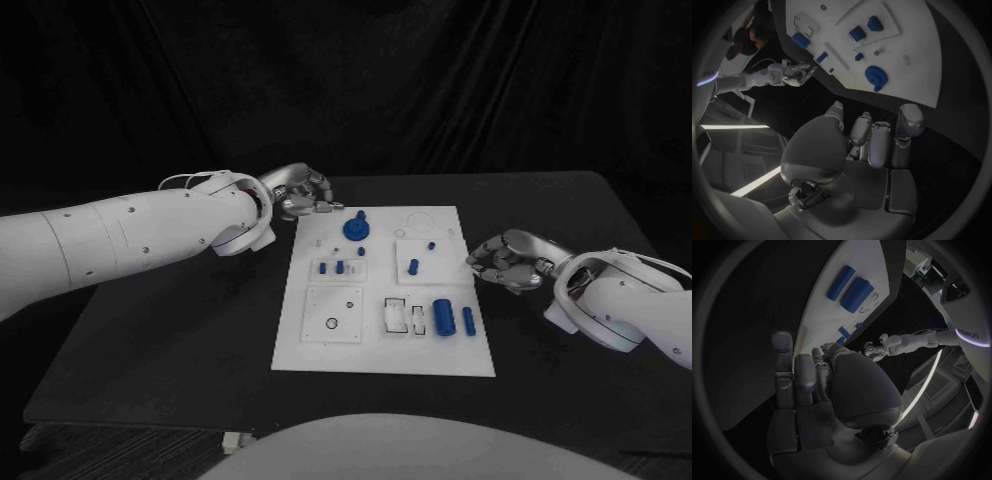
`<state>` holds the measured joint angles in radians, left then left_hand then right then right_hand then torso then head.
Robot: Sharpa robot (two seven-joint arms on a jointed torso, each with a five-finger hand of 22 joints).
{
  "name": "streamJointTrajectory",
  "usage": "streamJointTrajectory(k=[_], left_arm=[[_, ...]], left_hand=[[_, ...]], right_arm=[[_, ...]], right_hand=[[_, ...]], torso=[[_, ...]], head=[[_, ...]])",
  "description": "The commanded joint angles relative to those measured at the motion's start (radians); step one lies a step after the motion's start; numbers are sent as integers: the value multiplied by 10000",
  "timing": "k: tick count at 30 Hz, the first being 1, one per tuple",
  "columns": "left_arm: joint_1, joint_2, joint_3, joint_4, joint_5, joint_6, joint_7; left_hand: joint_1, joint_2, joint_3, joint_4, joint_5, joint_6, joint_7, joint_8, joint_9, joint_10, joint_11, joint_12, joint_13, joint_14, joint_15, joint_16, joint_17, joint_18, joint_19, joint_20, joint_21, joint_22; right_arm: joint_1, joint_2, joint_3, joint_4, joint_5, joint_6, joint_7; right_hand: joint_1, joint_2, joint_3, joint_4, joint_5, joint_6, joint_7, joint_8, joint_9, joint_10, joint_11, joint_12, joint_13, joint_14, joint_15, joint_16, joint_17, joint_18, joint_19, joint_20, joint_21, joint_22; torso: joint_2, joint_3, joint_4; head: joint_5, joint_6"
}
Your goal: Assemble the parts on the task board
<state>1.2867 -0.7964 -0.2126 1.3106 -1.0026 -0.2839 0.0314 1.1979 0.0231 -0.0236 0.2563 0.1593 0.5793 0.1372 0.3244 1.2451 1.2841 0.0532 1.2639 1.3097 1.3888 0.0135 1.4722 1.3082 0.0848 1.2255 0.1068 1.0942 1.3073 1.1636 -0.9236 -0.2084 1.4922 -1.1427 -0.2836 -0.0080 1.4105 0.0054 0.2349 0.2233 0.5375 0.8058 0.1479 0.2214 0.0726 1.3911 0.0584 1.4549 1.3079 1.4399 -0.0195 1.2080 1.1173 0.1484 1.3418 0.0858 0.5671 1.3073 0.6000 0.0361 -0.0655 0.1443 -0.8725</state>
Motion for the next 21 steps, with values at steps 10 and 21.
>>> streamJointTrajectory(k=[10,21], left_arm=[[-325,862,2,-686,-6083,-637,3538],[-579,1634,4,-1255,-7005,-554,3370]], left_hand=[[3121,-447,1287,-850,-821,1580,-1493,-2603,-7773,-7069,-865,-9767,-8191,-2341,-527,-3036,-3232,171,493,-30,-28,1194],[3146,-532,1523,-1268,-665,2480,-1350,-2573,-8883,-5896,-681,-9309,-9441,-2143,-567,-2886,-3607,52,1051,-109,417,1433]], right_arm=[[-33,-33,5,20,-8,-55,-8],[-39,-82,5,80,-8,-73,26]], right_hand=[[-41,-78,76,-4,50,65,-1,-49,-13,-51,8,-25,523,-46,28,-43,6,47,-23,5,-29,562],[-41,-78,76,-4,50,65,-1,-49,-13,-51,8,-25,523,-46,28,-43,6,47,-23,5,-29,562]], torso=[[34,-1,1],[24,-12,-2]], head=[[-28,-2],[-37,-2]])
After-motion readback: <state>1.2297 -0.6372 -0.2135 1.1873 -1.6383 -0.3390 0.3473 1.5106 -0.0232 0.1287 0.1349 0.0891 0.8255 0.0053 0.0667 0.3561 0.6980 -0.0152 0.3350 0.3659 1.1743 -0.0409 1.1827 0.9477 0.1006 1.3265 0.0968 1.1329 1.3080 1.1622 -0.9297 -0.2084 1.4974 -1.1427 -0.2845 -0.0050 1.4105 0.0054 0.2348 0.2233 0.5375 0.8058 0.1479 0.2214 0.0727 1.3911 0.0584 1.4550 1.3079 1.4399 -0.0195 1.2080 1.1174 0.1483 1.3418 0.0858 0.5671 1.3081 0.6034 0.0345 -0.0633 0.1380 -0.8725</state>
